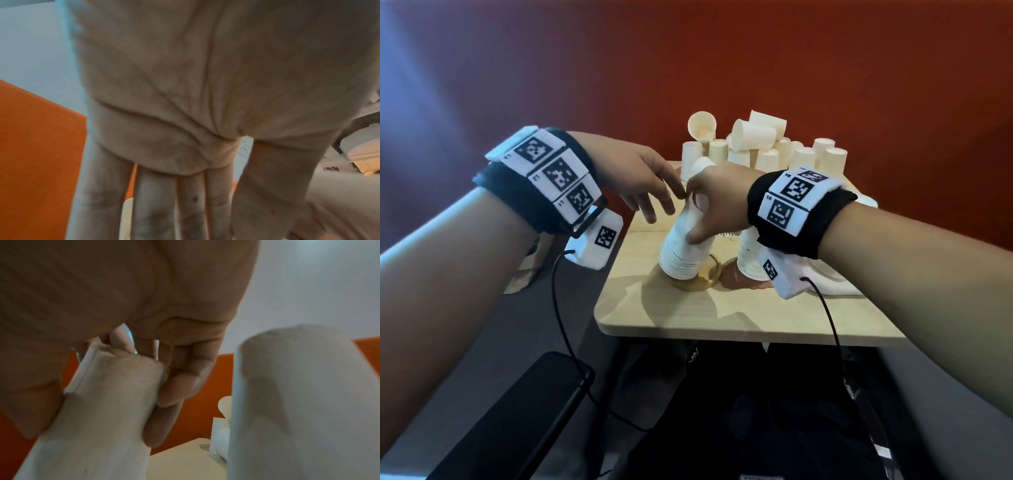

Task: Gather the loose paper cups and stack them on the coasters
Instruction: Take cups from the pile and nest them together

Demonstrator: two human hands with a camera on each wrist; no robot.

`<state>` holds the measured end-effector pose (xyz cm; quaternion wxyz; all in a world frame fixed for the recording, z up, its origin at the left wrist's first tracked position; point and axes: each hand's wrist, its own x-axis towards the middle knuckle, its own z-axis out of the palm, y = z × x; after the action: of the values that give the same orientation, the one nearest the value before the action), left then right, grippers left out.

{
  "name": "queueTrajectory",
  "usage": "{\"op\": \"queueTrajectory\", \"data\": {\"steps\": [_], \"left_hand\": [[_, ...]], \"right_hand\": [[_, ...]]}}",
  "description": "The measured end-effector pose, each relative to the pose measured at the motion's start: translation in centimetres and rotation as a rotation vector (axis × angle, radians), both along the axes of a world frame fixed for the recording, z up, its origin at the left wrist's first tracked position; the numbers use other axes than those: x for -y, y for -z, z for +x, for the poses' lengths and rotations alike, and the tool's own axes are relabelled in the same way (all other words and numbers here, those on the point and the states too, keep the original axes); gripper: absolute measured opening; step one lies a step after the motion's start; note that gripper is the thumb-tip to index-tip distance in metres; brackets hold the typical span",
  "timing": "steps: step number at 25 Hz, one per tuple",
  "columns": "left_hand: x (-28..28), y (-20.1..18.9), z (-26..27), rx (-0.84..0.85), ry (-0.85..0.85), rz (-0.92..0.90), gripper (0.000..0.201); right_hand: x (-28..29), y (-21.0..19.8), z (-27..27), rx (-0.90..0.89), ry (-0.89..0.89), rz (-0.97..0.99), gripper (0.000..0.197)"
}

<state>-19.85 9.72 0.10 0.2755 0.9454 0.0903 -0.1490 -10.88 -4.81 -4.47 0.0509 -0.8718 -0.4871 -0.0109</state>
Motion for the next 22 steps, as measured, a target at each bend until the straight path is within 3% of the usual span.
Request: {"op": "queueTrajectory", "data": {"steps": [5,9,13,16,22], "left_hand": [[-1.2,1.0,1.1,-0.028,0.005,-0.002,0.027],[-2.2,1.1,2.0,-0.019,-0.038,0.008,0.029],[-2.6,-0.5,3.5,0.050,-0.078,0.078,0.027],[-2.4,-2.9,5.2,0.131,-0.100,0.146,0.021],[-1.3,-6.5,9.6,0.362,-0.185,0.182,0.015]], "right_hand": [[-1.8,-1.5,-0.4,0.107,-0.042,-0.130,0.054],[-2.3,-1.2,-0.4,0.119,-0.033,-0.227,0.074],[-1.3,-3.0,0.2,0.070,-0.049,-0.140,0.088],[0.7,-6.8,0.9,0.066,-0.013,-0.107,0.079],[5.6,-14.4,5.1,0.155,0.052,0.055,0.044]]}}
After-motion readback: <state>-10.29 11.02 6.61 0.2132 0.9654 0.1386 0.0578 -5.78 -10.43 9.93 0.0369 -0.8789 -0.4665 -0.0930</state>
